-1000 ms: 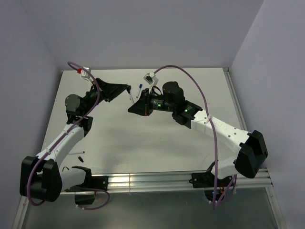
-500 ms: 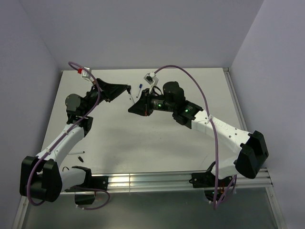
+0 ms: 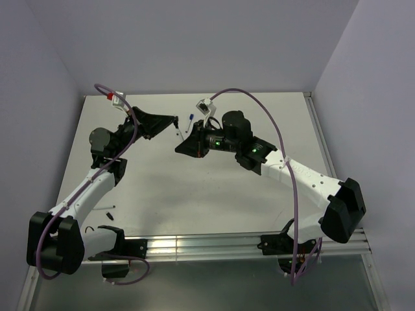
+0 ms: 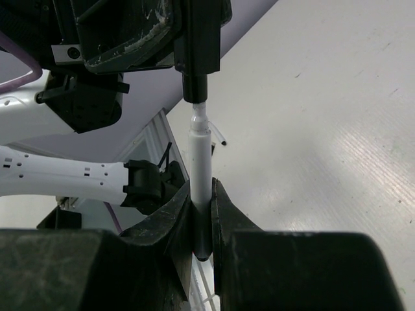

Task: Insert the pens into the pen caps
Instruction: Insert the pen cap onto the pen, then press the pen cap onto the pen.

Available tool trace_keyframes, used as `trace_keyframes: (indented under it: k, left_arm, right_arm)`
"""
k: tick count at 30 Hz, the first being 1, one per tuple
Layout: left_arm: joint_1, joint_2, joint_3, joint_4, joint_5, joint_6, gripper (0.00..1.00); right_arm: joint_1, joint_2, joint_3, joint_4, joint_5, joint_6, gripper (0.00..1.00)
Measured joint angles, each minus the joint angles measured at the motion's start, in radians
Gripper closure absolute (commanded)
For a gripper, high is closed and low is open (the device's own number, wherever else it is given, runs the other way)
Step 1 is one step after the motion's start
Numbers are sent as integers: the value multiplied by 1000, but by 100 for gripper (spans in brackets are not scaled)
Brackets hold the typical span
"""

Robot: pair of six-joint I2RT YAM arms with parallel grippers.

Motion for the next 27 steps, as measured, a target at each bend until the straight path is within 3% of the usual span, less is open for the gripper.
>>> trace_keyframes:
  k: [27]
  left_arm:
    - [-92, 3, 6, 18, -37, 26, 100]
  right_arm:
    - [2, -73, -11, -51, 76, -21, 100]
